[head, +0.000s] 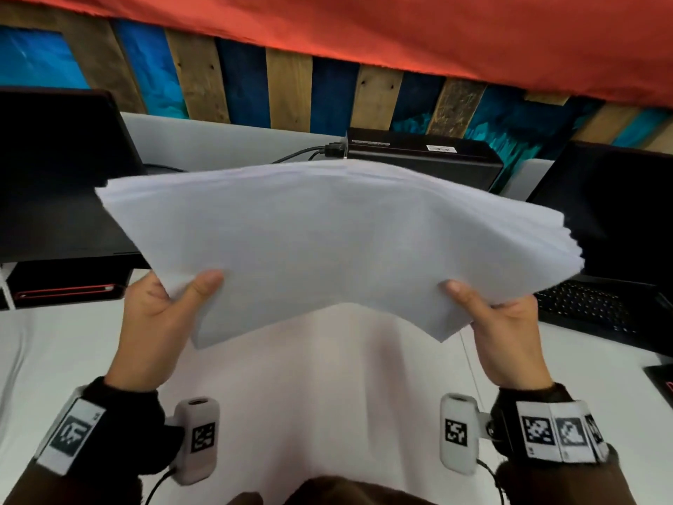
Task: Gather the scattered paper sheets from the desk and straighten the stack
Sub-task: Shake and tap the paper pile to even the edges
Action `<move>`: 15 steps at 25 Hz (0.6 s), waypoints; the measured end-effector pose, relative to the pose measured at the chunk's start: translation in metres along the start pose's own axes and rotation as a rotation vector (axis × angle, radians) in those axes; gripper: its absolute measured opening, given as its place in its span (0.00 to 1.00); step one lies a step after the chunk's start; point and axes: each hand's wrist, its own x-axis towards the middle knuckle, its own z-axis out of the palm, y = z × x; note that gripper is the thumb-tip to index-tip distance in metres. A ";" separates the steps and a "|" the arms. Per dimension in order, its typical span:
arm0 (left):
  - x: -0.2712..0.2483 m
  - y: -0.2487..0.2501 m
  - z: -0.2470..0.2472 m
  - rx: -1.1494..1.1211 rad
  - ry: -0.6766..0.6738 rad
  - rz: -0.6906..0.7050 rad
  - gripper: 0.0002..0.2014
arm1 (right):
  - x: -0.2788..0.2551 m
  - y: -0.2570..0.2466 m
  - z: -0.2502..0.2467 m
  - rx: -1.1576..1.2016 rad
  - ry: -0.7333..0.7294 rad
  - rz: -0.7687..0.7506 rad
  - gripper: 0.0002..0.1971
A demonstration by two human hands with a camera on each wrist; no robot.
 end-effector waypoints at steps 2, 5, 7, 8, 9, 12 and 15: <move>-0.009 -0.023 0.002 0.012 0.007 -0.111 0.12 | -0.014 0.021 0.001 -0.027 -0.005 0.051 0.14; -0.032 -0.082 -0.003 0.027 -0.065 -0.404 0.16 | -0.042 0.090 -0.004 -0.099 -0.048 0.340 0.20; -0.043 -0.113 -0.004 0.071 -0.089 -0.525 0.24 | -0.052 0.116 0.002 -0.163 -0.037 0.486 0.14; -0.042 -0.121 -0.004 0.052 -0.065 -0.535 0.24 | -0.051 0.118 0.005 -0.180 -0.005 0.517 0.12; -0.038 -0.120 -0.004 0.034 -0.036 -0.525 0.22 | -0.047 0.112 0.008 -0.192 0.029 0.522 0.11; -0.012 -0.080 0.005 0.023 0.001 -0.373 0.12 | -0.022 0.068 0.007 -0.125 0.069 0.350 0.14; -0.003 -0.042 0.010 -0.011 -0.014 -0.209 0.12 | -0.014 0.037 0.000 -0.088 0.042 0.165 0.17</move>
